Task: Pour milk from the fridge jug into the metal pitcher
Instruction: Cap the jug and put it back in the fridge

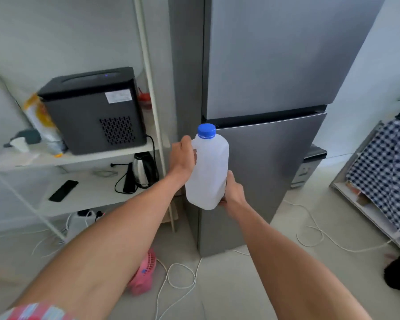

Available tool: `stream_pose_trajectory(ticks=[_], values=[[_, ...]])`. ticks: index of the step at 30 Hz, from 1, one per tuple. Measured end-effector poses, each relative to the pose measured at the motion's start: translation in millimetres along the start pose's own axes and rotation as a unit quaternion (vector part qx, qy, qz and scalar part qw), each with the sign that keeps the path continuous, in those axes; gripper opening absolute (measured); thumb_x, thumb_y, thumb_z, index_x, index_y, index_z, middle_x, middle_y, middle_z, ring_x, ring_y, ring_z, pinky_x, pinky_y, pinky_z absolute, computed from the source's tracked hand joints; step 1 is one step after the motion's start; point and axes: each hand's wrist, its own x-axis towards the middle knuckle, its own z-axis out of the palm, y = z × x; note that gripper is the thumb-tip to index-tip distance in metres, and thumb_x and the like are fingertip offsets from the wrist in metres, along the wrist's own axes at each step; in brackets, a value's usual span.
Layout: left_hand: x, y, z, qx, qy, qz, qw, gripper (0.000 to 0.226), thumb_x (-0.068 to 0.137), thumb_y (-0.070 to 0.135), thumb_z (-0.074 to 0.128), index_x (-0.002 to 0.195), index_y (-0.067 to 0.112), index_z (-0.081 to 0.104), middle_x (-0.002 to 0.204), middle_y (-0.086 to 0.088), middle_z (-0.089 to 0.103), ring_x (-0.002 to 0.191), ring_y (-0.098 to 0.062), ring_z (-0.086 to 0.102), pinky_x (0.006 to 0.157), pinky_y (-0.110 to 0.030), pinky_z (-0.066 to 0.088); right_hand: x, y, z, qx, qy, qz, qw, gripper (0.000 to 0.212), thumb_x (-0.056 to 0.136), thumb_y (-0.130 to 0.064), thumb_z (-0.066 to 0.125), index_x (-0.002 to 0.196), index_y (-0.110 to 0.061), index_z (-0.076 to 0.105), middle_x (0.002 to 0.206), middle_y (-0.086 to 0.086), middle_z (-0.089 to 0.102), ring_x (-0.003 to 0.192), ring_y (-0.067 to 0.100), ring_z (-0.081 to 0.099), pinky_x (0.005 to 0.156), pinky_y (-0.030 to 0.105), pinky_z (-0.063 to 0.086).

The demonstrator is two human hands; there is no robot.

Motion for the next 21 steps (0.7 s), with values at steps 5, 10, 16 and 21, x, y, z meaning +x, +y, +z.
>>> stream_pose_trajectory(ticks=[5, 10, 16, 21], values=[[8, 1, 12, -0.004, 0.059, -0.007, 0.998, 0.035, 0.095, 0.018, 0.036, 0.063, 0.023, 0.020, 0.051, 0.006, 0.024, 0.045, -0.013, 0.019, 0.047, -0.024, 0.019, 27, -6, -4, -0.034, -0.052, 0.003, 0.998, 0.056, 0.104, -0.054, 0.035, 0.108, -0.012, 0.072, 0.102, 0.010, 0.077, 0.095, 0.034, 0.075, 0.086, 0.052, 0.062], [19, -6, 16, 0.022, 0.085, -0.005, 0.996, 0.044, 0.092, 0.023, 0.038, 0.051, 0.028, 0.023, 0.047, 0.009, 0.028, 0.044, -0.013, 0.022, 0.048, -0.026, 0.020, 47, -40, -11, -0.096, -0.024, -0.062, 0.993, 0.057, 0.100, -0.060, 0.033, 0.096, -0.013, 0.063, 0.097, 0.007, 0.068, 0.090, 0.029, 0.066, 0.090, 0.042, 0.054], [35, -17, 10, 0.012, 0.090, 0.001, 0.996, 0.045, 0.094, 0.020, 0.038, 0.052, 0.028, 0.023, 0.051, 0.006, 0.029, 0.048, -0.015, 0.023, 0.049, -0.027, 0.019, 74, -137, 3, -0.245, 0.063, -0.331, 0.909, 0.041, 0.106, -0.034, 0.027, 0.068, -0.025, 0.037, 0.091, 0.006, 0.054, 0.093, 0.028, 0.044, 0.081, 0.040, 0.037], [48, -22, 4, 0.017, 0.089, -0.006, 0.996, 0.050, 0.094, 0.020, 0.038, 0.046, 0.028, 0.025, 0.050, 0.006, 0.031, 0.049, -0.016, 0.025, 0.049, -0.026, 0.022, 96, -157, 24, -0.354, 0.036, -0.282, 0.891, 0.059, 0.103, -0.055, 0.020, 0.077, -0.018, 0.058, 0.111, 0.013, 0.061, 0.118, 0.033, 0.050, 0.100, 0.050, 0.044]])
